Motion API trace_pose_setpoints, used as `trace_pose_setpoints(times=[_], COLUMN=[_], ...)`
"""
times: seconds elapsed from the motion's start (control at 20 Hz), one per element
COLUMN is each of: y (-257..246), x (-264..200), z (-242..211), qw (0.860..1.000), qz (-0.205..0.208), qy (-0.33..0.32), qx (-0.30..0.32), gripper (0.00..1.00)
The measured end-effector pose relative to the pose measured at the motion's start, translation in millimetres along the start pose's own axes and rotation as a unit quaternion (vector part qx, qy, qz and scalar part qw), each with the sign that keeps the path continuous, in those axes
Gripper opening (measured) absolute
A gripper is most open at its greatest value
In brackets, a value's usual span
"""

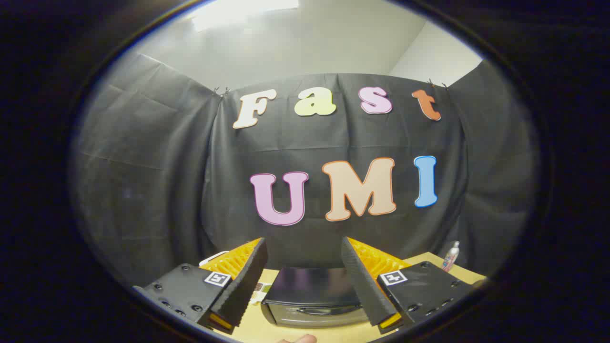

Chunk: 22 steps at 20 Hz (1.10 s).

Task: Open the toaster oven, put the food inside, and close the toaster oven door.

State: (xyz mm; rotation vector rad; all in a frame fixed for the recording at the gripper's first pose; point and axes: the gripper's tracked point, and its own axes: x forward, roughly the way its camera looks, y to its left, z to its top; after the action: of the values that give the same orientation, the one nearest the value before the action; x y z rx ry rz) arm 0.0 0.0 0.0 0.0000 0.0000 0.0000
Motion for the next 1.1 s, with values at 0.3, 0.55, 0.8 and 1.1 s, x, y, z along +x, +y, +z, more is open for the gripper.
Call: trace_pose_setpoints(times=[0.3, 0.55, 0.8, 1.1], y=[9, 14, 33, 46], x=[-9, -17, -23, -27], z=[-4, 0, 12, 14], qw=[1.0, 1.0, 1.0, 0.999], qz=[-0.008, -0.003, 0.021, 0.029], qy=[0.023, 0.013, -0.008, -0.013], qx=[-0.007, -0.005, 0.01, 0.008], gripper=[0.97, 0.97, 0.97, 0.97])
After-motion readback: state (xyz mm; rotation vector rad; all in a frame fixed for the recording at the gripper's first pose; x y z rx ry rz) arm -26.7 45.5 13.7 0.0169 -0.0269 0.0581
